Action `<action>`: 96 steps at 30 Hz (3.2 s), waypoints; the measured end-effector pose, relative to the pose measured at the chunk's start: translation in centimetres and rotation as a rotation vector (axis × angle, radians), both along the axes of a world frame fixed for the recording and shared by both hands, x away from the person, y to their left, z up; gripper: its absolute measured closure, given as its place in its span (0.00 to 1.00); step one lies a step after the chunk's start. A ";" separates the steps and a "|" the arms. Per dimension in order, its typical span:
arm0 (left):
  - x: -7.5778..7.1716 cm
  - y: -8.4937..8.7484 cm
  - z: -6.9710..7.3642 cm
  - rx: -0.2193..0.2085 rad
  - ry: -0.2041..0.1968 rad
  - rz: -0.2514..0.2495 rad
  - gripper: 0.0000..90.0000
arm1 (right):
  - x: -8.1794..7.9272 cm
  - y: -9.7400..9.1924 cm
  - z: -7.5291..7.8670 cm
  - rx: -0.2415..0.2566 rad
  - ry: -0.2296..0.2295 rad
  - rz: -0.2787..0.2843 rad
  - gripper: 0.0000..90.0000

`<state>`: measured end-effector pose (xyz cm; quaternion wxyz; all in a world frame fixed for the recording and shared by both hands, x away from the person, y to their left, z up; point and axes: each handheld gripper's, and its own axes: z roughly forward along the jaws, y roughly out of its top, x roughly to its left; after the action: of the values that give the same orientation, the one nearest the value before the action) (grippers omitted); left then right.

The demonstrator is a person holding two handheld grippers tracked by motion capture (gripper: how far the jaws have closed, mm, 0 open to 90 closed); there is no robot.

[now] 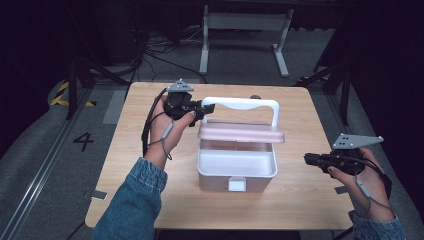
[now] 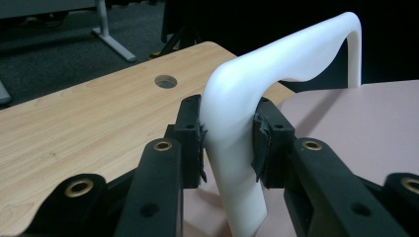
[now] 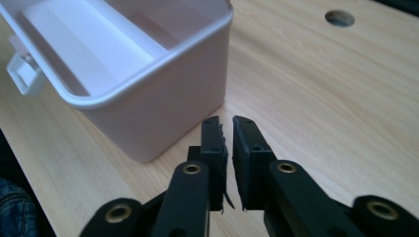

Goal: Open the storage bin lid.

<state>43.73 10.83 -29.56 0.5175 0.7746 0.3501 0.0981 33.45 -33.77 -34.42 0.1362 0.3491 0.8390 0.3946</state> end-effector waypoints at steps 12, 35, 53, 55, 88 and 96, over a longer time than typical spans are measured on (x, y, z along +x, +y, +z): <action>1.3 -0.1 0.2 -0.010 0.013 0.013 0.76 | -1.5 2.8 2.1 0.072 -0.175 0.097 1.00; 1.7 -0.2 0.2 -0.012 0.011 0.017 0.75 | 0.6 6.9 2.2 0.328 -0.286 0.097 1.00; 1.2 0.0 -0.2 0.037 -0.095 0.015 0.49 | 1.4 7.0 2.2 0.341 -0.309 0.096 1.00; 1.1 0.3 0.0 0.025 -0.108 0.015 0.47 | 1.4 7.0 2.2 0.341 -0.316 0.091 1.00; -6.1 7.1 1.6 0.056 -0.224 -0.040 0.34 | 2.4 6.5 2.8 0.372 -0.320 0.061 1.00; -6.6 5.6 0.0 0.075 -0.249 -0.061 0.31 | 2.7 6.4 2.8 0.387 -0.316 0.054 1.00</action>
<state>37.17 16.41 -29.55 0.5304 0.7854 0.2558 0.1907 36.11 -27.35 -31.62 0.1857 0.2800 0.7250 0.6012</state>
